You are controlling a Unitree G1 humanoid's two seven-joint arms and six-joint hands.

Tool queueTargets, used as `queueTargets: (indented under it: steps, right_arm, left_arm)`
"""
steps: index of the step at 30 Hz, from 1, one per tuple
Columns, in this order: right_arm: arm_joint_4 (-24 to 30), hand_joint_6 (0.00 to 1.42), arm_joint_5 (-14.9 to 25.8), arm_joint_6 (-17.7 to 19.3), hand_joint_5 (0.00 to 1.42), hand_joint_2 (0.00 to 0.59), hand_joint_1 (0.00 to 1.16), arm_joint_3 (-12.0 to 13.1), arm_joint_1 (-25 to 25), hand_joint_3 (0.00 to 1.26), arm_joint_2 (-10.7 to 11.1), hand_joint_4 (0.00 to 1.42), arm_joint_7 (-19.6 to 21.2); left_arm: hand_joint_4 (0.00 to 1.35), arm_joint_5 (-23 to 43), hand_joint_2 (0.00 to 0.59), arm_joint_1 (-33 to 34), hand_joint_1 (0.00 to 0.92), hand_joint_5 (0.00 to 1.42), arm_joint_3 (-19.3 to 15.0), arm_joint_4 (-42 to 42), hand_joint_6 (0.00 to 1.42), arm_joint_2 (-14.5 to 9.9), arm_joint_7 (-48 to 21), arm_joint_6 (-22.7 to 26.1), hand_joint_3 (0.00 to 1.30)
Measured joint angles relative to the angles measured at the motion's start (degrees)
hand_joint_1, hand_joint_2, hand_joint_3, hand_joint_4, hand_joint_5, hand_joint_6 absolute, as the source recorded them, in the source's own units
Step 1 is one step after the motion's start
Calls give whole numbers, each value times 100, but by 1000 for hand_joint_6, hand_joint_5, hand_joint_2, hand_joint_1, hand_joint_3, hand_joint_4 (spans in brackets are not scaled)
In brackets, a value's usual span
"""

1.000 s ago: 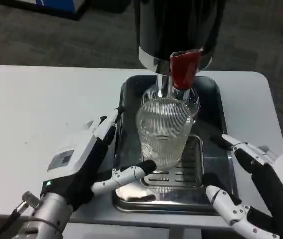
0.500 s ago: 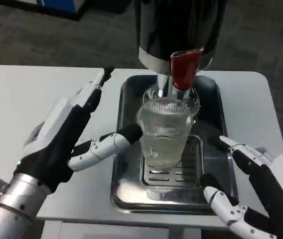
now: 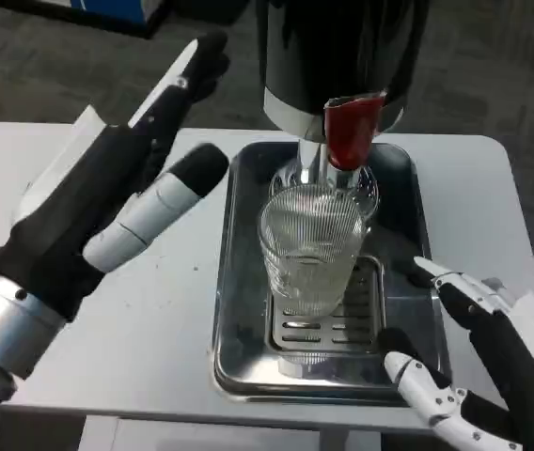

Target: Grasp the cup under the faucet to collect the drink, then remove the cup.

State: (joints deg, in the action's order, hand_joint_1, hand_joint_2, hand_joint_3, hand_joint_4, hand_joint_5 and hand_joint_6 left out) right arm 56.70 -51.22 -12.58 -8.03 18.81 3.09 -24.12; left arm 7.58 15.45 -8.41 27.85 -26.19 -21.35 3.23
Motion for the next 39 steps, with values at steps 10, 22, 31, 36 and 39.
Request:
queueTargets:
  steps: [10,22,31,36,39]
  right_arm:
    - [0,16,0,-4,108,436,252,3,-25,172,0,171,0]
    - [-9,16,13,-57,108,436,252,0,-121,172,4,171,0]
    - [-10,17,21,-70,108,436,252,1,-131,172,4,173,-1]
    - [-10,17,50,-71,110,436,252,-3,-117,172,5,174,-1]
    - [-10,17,57,-71,110,436,252,-5,-114,172,5,174,-1]
  left_arm:
    - [0,851,17,351,0,10,152,102,0,44,-329,317,0]
    - [0,1548,16,832,0,22,310,-143,0,259,-537,660,0]
    - [0,2146,16,953,0,34,437,-227,0,409,-827,980,1]
    - [0,2166,16,1058,0,37,468,-362,0,420,-884,1018,2]
    - [0,2166,16,1142,0,38,488,-466,0,433,-935,1019,3]
